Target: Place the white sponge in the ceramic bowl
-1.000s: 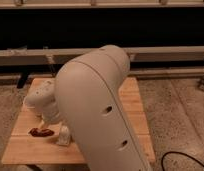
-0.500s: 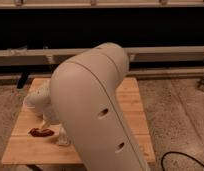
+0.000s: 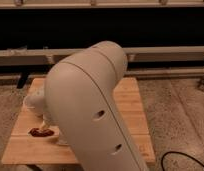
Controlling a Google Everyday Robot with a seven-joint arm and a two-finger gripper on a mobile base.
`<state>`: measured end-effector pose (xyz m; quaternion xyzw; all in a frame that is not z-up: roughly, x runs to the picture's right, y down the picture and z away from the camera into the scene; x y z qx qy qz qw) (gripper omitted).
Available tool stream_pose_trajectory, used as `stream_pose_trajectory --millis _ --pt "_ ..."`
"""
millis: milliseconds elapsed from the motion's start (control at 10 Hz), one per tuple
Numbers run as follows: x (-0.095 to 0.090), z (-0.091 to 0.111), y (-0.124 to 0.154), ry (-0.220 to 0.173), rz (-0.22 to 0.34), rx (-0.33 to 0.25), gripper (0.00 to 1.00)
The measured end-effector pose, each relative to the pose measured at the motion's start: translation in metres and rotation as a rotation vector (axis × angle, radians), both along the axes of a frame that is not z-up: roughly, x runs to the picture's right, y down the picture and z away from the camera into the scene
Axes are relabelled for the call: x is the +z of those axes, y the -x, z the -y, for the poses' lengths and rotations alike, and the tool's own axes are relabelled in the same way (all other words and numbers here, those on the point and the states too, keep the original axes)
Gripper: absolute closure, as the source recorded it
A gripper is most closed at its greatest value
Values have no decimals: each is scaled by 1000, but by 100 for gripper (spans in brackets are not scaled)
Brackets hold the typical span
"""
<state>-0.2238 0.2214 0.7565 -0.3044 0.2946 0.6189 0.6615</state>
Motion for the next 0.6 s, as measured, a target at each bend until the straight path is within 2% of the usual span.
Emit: stream_pose_trajectory --millis 300,600 --pt "-5 -19 -10 31 -9 33 0" --pt "6 -37 -14 76 -9 44 0"
